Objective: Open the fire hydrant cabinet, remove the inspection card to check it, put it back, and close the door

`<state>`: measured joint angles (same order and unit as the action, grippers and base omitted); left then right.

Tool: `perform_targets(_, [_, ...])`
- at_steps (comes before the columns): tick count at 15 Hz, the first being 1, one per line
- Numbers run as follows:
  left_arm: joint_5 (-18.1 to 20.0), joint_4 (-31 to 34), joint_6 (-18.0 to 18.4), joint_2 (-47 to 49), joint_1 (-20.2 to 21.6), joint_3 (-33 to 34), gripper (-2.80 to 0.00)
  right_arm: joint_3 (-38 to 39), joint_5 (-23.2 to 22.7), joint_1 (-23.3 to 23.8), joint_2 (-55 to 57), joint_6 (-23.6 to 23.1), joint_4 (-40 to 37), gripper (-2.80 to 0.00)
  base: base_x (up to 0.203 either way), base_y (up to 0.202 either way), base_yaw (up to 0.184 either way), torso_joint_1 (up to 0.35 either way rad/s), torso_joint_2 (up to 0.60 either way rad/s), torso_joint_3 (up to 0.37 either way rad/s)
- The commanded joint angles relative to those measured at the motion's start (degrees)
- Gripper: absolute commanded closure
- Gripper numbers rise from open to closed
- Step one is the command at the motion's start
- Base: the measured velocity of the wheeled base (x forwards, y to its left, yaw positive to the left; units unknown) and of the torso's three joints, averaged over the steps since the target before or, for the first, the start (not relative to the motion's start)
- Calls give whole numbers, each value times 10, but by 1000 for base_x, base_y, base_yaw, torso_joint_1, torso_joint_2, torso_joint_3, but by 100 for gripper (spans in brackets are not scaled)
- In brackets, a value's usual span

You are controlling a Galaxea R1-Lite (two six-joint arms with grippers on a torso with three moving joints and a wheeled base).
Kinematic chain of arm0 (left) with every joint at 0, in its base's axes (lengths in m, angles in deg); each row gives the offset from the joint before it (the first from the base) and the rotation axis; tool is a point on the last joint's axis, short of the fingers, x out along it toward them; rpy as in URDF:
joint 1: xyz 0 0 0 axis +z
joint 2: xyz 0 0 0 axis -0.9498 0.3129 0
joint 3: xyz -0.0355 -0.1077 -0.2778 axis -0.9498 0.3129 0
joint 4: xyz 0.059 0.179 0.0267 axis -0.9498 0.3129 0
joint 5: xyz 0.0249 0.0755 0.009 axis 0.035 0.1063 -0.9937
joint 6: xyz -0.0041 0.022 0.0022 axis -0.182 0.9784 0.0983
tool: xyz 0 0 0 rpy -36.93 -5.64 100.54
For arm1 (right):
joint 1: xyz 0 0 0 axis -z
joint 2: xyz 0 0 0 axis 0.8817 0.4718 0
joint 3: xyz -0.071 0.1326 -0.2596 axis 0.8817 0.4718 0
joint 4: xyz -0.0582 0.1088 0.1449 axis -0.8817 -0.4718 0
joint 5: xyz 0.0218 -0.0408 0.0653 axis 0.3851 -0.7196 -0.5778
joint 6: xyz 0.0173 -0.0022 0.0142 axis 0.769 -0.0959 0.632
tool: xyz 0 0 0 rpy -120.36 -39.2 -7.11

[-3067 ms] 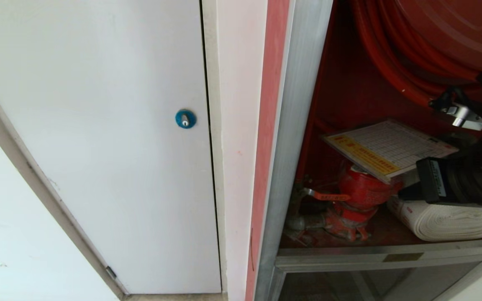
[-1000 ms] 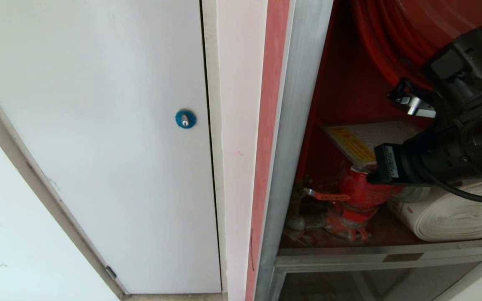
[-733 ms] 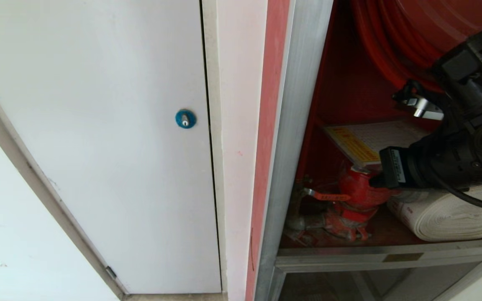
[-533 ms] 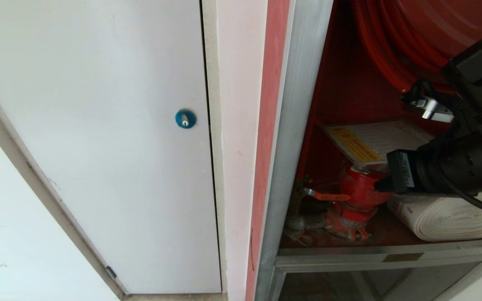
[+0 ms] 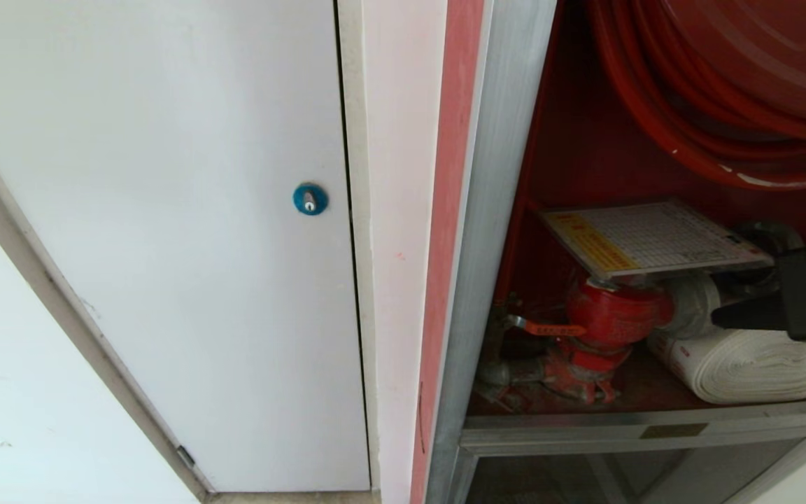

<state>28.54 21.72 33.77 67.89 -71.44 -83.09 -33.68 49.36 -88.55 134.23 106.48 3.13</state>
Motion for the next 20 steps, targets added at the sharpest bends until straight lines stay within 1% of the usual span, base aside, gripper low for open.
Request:
perform_targets(1, [0,0,0,1,0,1,0,18,0,23,-46,1,-2,0,0,0,0,0,0,0])
perform_targets(5, [0,0,0,0,0,0,0,32,1,75,-109,-1,-3,0,0,0,0,0,0,0])
perform_targets(8, [0,0,0,1,0,1,0,58,1,134,-173,0,-3,0,0,0,0,0,0,0])
perform_targets(13, [0,0,0,0,0,0,0,115,0,248,-297,4,-2,0,0,0,0,0,0,0])
perform_targets(17, [0,0,0,1,0,1,0,172,9,275,-396,7,16,0,0,0,0,0,0,0])
perform_targets(20, [0,0,0,0,0,1,0,201,15,282,-447,-1,19,0,0,0,0,0,0,0])
